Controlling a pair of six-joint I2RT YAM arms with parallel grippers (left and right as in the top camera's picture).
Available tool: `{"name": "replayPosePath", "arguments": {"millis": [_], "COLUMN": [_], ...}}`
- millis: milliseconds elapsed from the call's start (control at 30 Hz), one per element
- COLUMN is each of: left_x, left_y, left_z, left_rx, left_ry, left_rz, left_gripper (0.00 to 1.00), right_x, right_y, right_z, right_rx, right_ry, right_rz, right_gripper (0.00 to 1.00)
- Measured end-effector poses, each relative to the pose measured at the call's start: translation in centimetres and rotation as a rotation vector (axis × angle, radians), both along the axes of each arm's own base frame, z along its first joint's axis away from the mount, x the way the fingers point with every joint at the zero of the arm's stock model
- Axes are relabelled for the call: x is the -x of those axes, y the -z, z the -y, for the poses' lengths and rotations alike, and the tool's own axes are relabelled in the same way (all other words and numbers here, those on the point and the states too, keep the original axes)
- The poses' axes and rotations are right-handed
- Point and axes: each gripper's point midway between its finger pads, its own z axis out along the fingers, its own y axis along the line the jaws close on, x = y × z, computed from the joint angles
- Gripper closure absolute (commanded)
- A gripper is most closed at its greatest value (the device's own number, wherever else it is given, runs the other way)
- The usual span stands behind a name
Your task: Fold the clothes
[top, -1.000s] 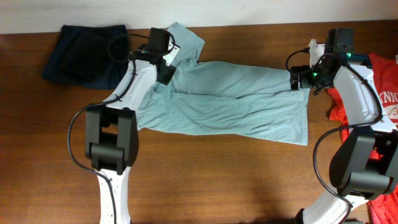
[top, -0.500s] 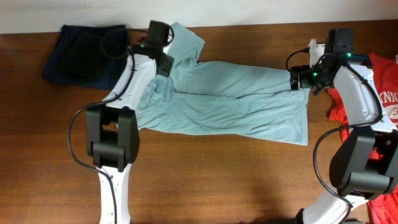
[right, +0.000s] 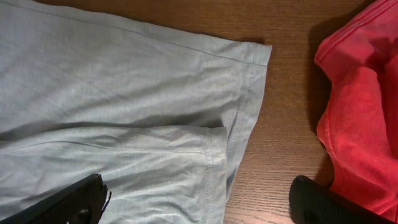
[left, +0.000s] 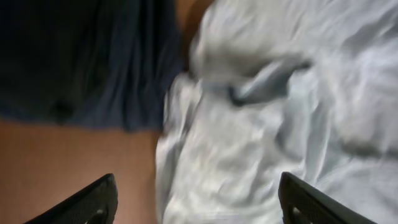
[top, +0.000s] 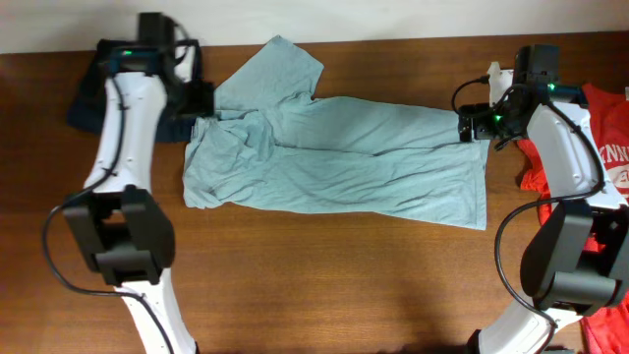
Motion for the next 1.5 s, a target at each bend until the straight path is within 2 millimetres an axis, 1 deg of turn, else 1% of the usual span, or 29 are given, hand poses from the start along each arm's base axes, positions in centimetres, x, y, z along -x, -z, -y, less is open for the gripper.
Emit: {"name": "replayPosePath", "arguments": {"millis": [67,133,267,367,433,567,600,633,767,833,967,1067,1133,1200,1233,1267,1333,1367,1433,1500], "left_x": [1.2,1.7,2.7,2.6,1.2,-2.2,-3.4,-4.1,-7.7,-9.1,-10.8,-11.9,-12.7,-13.6,-14.1,-14.4,-15.2,-15.2,-15.3,-15.2], "left_y": [0.4,0.7,2.2,2.7,2.4,1.2,0.6,0.2,-2.7,-4.2,-6.8,-7.7,-7.2,-5.9,-4.9,-3.7,0.3,0.8,3.9,6.4], "left_z": [-1.0,-1.4,-0.7,0.0,0.5,2.4,3.3,4.0,7.5,9.2,12.2,13.7,14.1,14.1,14.0,13.9,13.6,13.6,13.4,13.3], "left_rx": [0.028,0.042,0.064,0.073,0.077,0.105,0.123,0.134,0.172,0.183,0.204,0.214,0.213,0.204,0.199,0.193,0.175,0.174,0.164,0.158], "left_ry": [-0.027,-0.035,-0.025,-0.012,0.003,0.044,0.067,0.082,0.162,0.198,0.257,0.285,0.289,0.283,0.278,0.273,0.256,0.255,0.246,0.241], "left_rz": [-0.050,-0.072,-0.120,-0.117,-0.059,0.091,0.147,0.181,0.373,0.461,0.600,0.674,0.700,0.708,0.707,0.699,0.657,0.650,0.605,0.565], "left_gripper": [0.23,0.22,0.22,0.24,0.27,0.27,0.26,0.27,0.26,0.27,0.27,0.28,0.28,0.30,0.31,0.31,0.32,0.32,0.32,0.32], "right_x": [0.0,0.0,0.0,0.0,0.0,0.0,0.0,0.0,0.0,0.0,0.0,0.0,0.0,0.0,0.0,0.0,0.0,0.0,0.0,0.0], "right_y": [0.0,0.0,0.0,0.0,0.0,0.0,0.0,0.0,0.0,0.0,0.0,0.0,0.0,0.0,0.0,0.0,0.0,0.0,0.0,0.0], "right_z": [0.0,0.0,0.0,0.0,0.0,0.0,0.0,0.0,0.0,0.0,0.0,0.0,0.0,0.0,0.0,0.0,0.0,0.0,0.0,0.0], "right_rx": [0.000,0.000,0.000,0.000,0.000,0.000,0.000,0.000,0.000,0.000,0.000,0.000,0.000,0.000,0.000,0.000,0.000,0.000,0.000,0.000], "right_ry": [0.000,0.000,0.000,0.000,0.000,0.000,0.000,0.000,0.000,0.001,0.000,0.000,0.000,0.000,0.000,0.001,0.000,0.000,0.001,0.000], "right_rz": [-0.001,-0.001,0.000,-0.001,0.000,0.000,0.000,0.000,0.000,-0.001,-0.001,0.000,-0.001,-0.001,0.000,0.000,-0.001,0.000,-0.001,-0.001], "right_gripper": [0.01,0.01,0.01,0.02,0.01,0.01,0.01,0.01,0.01,0.01,0.01,0.01,0.01,0.01,0.01,0.01,0.01,0.01,0.01,0.01]}}
